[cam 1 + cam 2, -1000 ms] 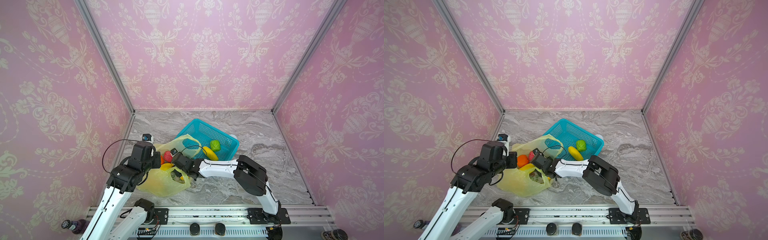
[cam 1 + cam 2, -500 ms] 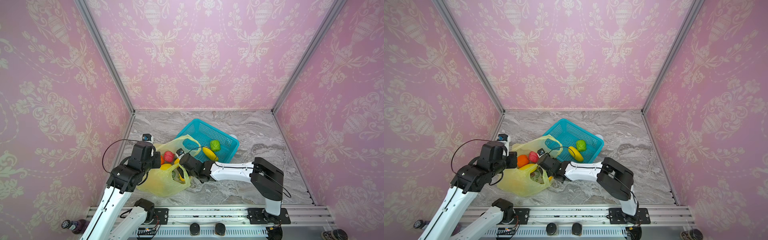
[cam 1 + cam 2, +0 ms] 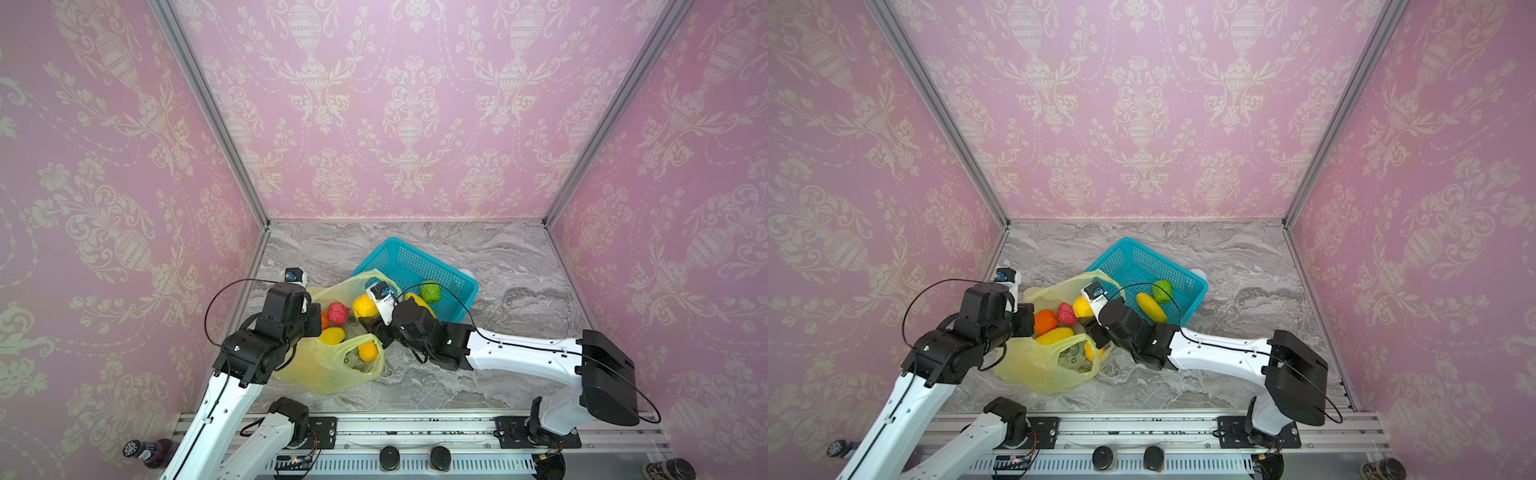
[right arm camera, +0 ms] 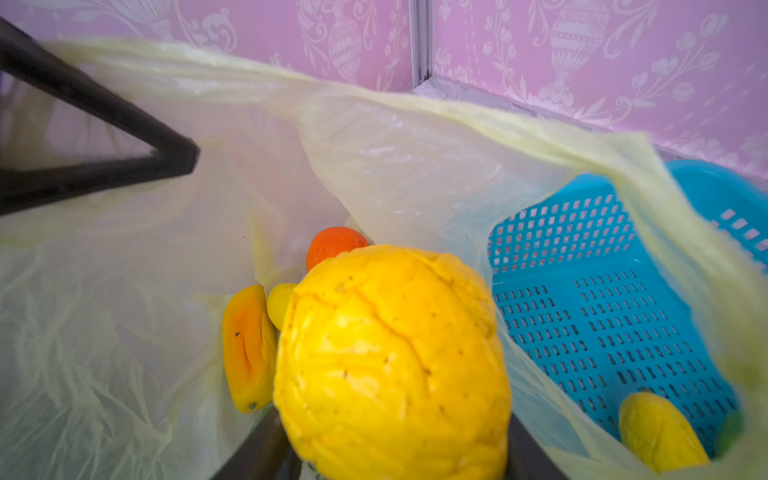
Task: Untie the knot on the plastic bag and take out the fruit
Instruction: 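Lift the round yellow fruit out and carry it over the teal basket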
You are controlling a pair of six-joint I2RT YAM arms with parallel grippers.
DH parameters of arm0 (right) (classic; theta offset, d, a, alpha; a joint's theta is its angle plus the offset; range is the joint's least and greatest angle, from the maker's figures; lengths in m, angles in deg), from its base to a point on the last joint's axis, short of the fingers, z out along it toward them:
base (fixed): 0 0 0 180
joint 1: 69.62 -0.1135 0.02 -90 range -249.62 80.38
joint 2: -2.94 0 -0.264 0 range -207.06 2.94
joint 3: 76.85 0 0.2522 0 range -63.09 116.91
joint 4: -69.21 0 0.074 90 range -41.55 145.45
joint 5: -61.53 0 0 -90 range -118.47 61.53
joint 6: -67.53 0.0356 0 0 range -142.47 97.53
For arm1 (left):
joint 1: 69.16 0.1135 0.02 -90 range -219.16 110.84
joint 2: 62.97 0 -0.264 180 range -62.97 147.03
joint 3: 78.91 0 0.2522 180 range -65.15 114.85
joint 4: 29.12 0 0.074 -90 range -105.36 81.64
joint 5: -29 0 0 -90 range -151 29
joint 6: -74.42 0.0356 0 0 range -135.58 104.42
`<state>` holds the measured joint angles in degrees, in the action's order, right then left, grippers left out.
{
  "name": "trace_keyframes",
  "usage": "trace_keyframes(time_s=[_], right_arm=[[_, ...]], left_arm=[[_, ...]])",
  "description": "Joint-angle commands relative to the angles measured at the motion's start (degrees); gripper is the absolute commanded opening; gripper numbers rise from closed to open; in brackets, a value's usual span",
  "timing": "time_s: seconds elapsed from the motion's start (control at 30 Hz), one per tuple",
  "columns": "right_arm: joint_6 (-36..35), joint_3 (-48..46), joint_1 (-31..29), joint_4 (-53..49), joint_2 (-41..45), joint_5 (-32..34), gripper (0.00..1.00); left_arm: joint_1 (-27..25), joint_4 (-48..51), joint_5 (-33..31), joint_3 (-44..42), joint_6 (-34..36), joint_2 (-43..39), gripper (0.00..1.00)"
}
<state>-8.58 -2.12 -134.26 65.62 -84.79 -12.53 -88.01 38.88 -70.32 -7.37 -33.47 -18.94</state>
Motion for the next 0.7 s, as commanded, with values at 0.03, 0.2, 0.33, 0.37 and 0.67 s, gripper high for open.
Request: trace_keyframes(time_s=[0.03, 0.2, 0.33, 0.37, 0.67], right_arm=[[-4.56, -4.28, 0.8, 3.56, 3.44, 5.54, 0.29], [-3.09, -10.59, 6.46, 2.83, 8.2, 10.46, 0.26], [-1.37, -15.97, 11.34, 3.95, 14.23, 9.54, 0.25], [-1.21, -16.83, 12.12, 3.93, 15.41, 10.34, 0.25], [3.31, -19.33, 20.08, 2.17, 17.49, 8.6, 0.24]], left_arm=[[0.63, 0.24, -0.28, -0.22, -0.52, 1.13, 0.0], [0.99, 0.45, 0.14, 0.13, -0.37, 2.62, 0.0], [1.18, 0.51, 0.39, 0.49, -0.16, 3.29, 0.0], [1.14, 0.59, 0.47, 0.58, -0.15, 3.51, 0.0], [1.18, 0.59, 1.34, 0.35, -0.2, 3.54, 0.0]])
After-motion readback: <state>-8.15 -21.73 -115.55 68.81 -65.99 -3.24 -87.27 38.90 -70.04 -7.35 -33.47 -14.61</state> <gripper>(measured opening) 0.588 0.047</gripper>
